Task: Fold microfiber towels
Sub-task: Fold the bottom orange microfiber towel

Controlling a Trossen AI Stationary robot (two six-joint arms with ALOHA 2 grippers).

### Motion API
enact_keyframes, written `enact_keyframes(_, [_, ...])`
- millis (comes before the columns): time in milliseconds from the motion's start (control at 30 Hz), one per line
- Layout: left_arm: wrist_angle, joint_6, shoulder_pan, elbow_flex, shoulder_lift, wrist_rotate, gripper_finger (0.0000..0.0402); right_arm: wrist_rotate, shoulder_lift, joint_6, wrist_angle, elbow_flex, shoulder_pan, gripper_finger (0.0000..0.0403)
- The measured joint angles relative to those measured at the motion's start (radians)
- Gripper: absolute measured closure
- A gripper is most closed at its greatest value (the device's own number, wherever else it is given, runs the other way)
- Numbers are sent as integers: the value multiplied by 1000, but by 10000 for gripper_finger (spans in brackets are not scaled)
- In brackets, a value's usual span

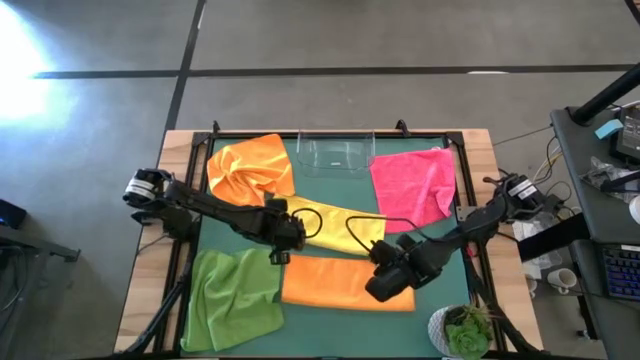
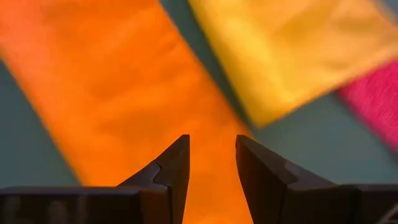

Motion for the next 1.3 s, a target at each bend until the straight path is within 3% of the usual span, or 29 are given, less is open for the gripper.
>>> enact_keyframes(167, [26,-5,-4,-1,-3,138,231,-26,4,116,7,-27,51,282])
enact_keyframes(333, [187,-30,-36,-5,-2,248,231,-28,4,196,31,-62,81,282])
enact_keyframes(867, [302,-127,-63,-9,171,270,231,-31,6,326,192,-200,82,289])
enact_keyframes(1300, [308,-136,-64,-7,197,180,231,-62,48,359,279,-264,82,349])
